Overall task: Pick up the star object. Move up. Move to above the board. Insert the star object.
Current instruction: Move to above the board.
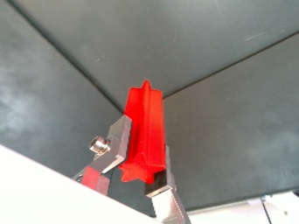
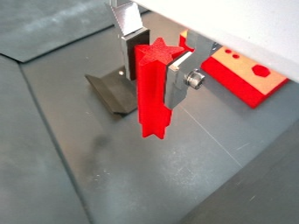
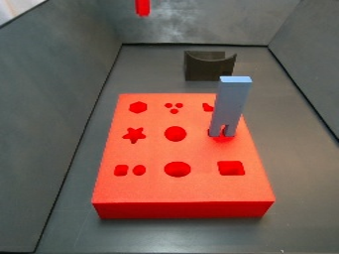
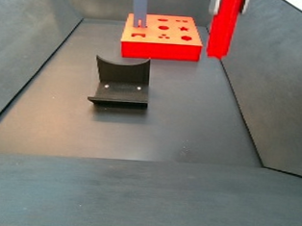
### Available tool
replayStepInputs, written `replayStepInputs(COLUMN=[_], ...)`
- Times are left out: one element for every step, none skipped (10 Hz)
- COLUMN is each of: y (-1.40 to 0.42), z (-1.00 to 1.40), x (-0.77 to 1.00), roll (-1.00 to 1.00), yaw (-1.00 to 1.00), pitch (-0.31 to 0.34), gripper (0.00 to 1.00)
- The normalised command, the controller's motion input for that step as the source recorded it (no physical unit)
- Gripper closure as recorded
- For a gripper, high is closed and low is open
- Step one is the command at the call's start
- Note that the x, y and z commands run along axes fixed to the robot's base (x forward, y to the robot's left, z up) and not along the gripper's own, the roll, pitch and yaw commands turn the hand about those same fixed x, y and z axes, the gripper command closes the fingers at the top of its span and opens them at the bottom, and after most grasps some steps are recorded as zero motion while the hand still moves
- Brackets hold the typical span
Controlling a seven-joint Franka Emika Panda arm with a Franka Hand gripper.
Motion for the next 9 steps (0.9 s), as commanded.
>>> replayStepInputs(y=[0.18, 0.11, 0.08, 0.05, 0.03, -1.0, -1.0, -1.0, -1.0], z=[0.97, 0.73, 0.62, 0.39, 0.22, 0.12, 0.11, 0.12, 0.12], x=[0.09, 0.05, 0.04, 0.02, 0.01, 0.14, 0.14, 0.15, 0.15], roll=[0.03, 0.02, 0.02, 0.01, 0.01, -0.28, -0.27, -0.2, -0.19], yaw=[0.0, -0.02, -0.02, -0.02, -0.03, -0.9, -0.87, -0.54, -0.34], pitch=[0.069, 0.07, 0.069, 0.069, 0.071, 0.142, 0.147, 0.141, 0.12], gripper=[1.0, 1.0, 1.0, 1.0, 1.0, 1.0, 1.0, 1.0, 1.0])
